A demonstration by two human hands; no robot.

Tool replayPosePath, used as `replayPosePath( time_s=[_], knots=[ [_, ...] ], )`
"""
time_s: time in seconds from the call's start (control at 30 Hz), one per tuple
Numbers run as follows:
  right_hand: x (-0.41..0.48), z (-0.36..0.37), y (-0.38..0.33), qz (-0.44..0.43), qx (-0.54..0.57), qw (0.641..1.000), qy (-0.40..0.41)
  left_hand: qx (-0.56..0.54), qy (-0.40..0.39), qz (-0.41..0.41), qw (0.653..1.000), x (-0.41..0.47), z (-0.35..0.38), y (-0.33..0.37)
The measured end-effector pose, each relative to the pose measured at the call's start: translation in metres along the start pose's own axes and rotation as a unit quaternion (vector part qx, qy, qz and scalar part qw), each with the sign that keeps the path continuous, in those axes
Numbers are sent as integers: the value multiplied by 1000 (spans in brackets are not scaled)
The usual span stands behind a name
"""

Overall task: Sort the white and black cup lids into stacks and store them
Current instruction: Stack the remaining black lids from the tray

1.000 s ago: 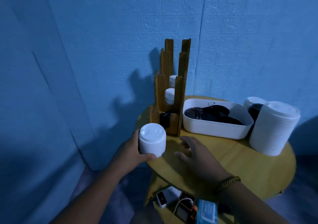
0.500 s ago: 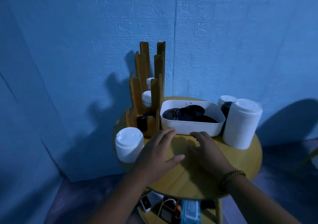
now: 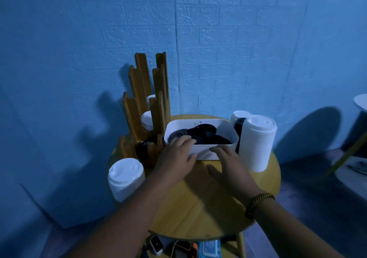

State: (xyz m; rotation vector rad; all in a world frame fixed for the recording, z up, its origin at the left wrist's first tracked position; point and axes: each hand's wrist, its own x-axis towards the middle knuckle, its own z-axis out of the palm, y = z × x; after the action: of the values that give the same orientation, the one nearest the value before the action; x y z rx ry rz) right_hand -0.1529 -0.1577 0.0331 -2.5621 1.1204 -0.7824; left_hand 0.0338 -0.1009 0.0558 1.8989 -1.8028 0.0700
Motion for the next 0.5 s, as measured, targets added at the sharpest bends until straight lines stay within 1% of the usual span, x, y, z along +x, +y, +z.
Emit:
replayPosePath(
  time_s=[0.07, 0.1, 0.17, 0.23, 0.3, 0.37, 0.5],
  knots=[
    [7, 2, -2, -16, -22, 999, 24, 62, 32, 11, 998, 14, -6, 5],
    [12, 2, -3, -20, -34, 999, 32, 77, 29, 4, 997, 21, -7, 5],
    [23, 1, -4, -12, -62, 998, 32, 104, -14, -33, 994, 31, -6, 4],
    [34, -1, -5, 6, -93, 996, 11, 166, -71, -70, 981, 35, -2, 3],
    [43, -2, -6, 16, -112, 994, -7, 237, -102, -85, 963, 35, 2, 5],
    [51, -3, -6, 22, -124, 992, -25, 274, -103, -96, 951, 35, 6, 7],
    [62, -5, -5, 50, -135, 986, -78, 292, -108, -115, 943, 36, 9, 9]
  ],
)
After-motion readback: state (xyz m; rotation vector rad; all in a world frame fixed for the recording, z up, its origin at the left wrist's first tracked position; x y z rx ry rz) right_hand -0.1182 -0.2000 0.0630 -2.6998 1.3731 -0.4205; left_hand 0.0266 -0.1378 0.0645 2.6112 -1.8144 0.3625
